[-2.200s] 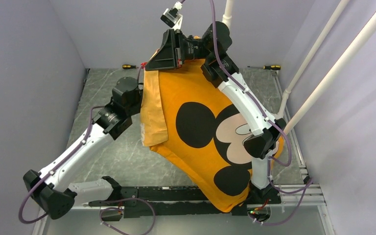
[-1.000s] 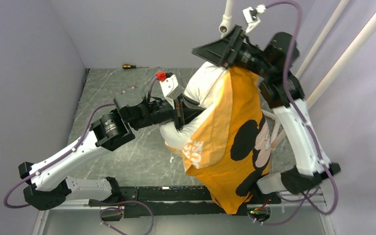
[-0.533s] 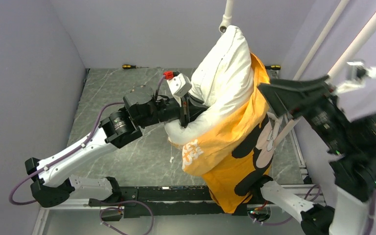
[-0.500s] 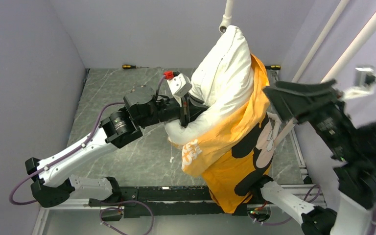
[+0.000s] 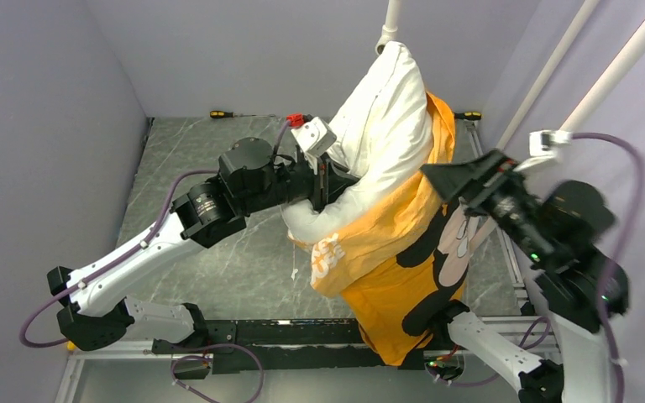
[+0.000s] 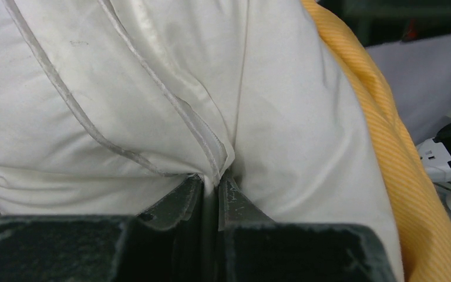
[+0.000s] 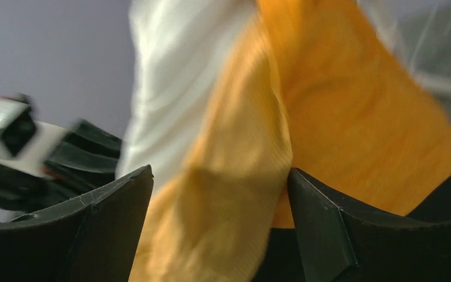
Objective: Put the pillow into the pillowcase
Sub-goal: Stuff the pillow into the pillowcase.
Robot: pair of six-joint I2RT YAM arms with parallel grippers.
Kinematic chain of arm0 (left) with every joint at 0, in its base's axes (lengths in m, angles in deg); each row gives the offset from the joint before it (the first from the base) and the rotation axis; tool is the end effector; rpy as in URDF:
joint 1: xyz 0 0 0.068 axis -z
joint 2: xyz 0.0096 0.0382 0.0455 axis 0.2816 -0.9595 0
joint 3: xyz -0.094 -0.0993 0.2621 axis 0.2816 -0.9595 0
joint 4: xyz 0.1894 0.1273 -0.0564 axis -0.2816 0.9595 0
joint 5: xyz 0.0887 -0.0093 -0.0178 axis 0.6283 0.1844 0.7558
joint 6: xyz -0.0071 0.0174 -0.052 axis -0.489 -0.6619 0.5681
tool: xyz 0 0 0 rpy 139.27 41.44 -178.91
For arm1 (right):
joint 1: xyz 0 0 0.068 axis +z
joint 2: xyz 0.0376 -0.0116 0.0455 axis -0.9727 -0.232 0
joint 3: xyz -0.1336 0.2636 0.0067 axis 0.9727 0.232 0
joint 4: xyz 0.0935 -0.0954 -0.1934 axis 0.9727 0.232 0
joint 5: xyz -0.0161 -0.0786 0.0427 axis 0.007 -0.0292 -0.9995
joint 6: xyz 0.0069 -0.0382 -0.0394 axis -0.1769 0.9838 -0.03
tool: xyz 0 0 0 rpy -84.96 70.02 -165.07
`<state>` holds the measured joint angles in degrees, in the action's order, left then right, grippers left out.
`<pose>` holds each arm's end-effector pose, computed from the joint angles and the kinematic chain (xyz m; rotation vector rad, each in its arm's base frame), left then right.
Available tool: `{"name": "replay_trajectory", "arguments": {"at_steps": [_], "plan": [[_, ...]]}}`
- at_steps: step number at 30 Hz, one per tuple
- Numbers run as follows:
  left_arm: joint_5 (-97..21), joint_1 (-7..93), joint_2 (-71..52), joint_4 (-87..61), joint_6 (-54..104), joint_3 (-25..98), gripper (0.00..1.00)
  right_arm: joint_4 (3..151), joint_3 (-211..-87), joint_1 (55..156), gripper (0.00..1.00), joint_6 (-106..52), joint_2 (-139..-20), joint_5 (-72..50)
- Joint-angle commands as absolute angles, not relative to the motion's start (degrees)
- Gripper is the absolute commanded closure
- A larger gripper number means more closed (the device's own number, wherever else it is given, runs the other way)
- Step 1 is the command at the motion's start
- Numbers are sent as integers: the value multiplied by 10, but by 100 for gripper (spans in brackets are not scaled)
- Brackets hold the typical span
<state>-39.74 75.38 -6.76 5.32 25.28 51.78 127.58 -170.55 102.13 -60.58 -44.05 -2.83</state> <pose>0.1171 -0.2075 0.4994 0.8082 1.5010 -1.0874 0.0155 0.0071 0.5264 0.2190 1.6171 0.8956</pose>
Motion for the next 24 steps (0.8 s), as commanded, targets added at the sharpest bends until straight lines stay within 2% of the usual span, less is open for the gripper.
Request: {"name": "replay_trajectory", "arguments": {"at_steps": [1,7,9,13,17,20,24], "plan": [[-403,767,-81,106,271,501,92,1265,-1593,1022,18,-694,-421,-147],[-393,767,-82,119,270,497,92,1068,-1456,1022,41,-809,-389,-308],[-385,767,-81,123,269,496,92,1043,-1454,1022,65,-819,-392,-313],[-331,767,-68,144,272,492,92,1004,-1501,1022,100,-813,-421,-332],[-300,767,-33,148,266,489,94,867,-1523,1023,100,-826,-453,-375],[-227,767,-11,179,264,513,98,739,-1551,1023,100,-857,-514,-423],[-158,767,30,187,256,542,100,630,-1667,1066,100,-865,-664,-494]]}}
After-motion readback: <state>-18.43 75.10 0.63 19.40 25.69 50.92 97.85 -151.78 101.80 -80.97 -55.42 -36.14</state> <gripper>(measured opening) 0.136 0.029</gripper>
